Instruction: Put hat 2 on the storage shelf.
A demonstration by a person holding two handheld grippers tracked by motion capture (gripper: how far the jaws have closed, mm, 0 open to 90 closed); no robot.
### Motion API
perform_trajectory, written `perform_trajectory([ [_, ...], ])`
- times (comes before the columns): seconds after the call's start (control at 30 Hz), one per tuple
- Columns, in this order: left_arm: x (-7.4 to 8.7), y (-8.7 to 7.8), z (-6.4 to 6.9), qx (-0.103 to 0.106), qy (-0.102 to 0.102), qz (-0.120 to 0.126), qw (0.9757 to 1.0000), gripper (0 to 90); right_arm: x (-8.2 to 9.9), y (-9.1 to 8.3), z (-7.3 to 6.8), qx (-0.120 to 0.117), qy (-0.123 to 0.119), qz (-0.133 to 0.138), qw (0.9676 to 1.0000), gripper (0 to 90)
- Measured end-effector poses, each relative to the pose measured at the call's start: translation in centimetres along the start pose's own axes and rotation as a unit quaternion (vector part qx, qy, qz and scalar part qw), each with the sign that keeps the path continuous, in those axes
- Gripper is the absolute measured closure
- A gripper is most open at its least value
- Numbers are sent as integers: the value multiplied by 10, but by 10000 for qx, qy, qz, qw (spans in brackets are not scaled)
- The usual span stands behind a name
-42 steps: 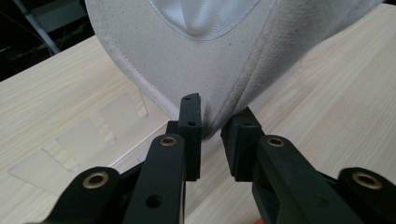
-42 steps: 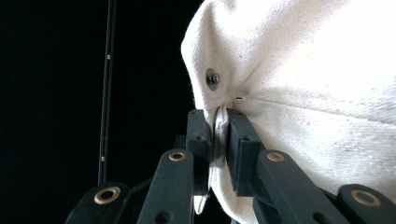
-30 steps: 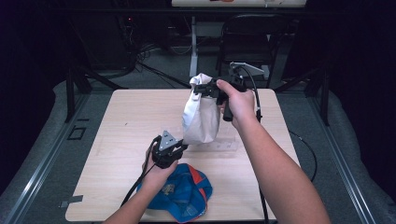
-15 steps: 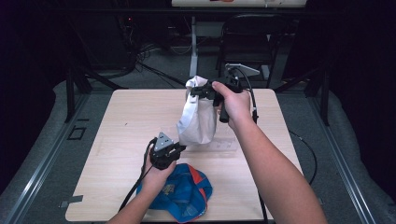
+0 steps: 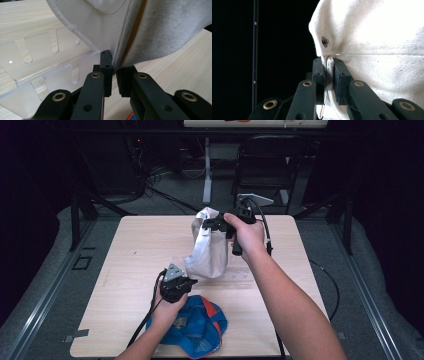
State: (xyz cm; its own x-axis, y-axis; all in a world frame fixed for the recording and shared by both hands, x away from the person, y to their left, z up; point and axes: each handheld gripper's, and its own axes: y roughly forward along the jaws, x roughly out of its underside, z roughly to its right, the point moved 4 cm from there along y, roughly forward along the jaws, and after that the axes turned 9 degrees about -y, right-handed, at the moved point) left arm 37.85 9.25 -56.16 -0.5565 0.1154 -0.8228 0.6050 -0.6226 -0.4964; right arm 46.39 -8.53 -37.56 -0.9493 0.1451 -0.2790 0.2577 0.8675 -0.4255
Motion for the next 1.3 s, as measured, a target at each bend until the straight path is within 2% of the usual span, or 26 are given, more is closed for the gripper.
perform_trajectory([
  [0.07,1,0,-1,-1,-35,-76,10000,848,1,2,1,57,-3,-43,10000,818],
  [0.13,2,1,-2,9,-63,-37,10000,849,1,4,3,105,-36,-75,9999,819],
  [0.2,3,1,-2,-24,-15,-57,10000,851,2,6,4,83,-47,-94,9999,819],
  [0.23,5,2,-3,-86,21,-211,9997,851,2,7,4,102,-22,-102,9999,819],
  [0.3,10,6,-6,-92,-7,-308,9995,850,3,8,7,242,-47,-122,9996,820],
  [0.33,12,7,-7,-49,-44,-303,9995,849,4,10,9,302,-46,-144,9994,820],
  [0.4,13,7,-7,-50,-44,-231,9997,849,4,11,12,272,-32,-128,9995,820],
  [0.47,13,7,-6,-84,25,-258,9996,849,5,11,14,260,-5,-127,9996,820],
  [0.67,12,6,-7,-83,-14,-303,9995,830,4,10,18,280,-27,-113,9995,820],
  [0.77,11,4,-6,-73,-51,-263,9996,778,4,10,19,325,-36,-76,9994,820],
  [0.83,10,2,-3,-68,2,-155,9999,705,4,10,22,329,-6,-53,9994,819],
  [1.0,7,-6,0,-45,7,11,10000,617,4,4,31,404,31,-3,9992,819],
  [1.17,8,-18,-2,-40,27,112,9999,587,4,-5,41,469,92,78,9988,803],
  [1.3,10,-23,-5,-42,-18,108,9999,561,5,-11,46,477,55,71,9988,743],
])
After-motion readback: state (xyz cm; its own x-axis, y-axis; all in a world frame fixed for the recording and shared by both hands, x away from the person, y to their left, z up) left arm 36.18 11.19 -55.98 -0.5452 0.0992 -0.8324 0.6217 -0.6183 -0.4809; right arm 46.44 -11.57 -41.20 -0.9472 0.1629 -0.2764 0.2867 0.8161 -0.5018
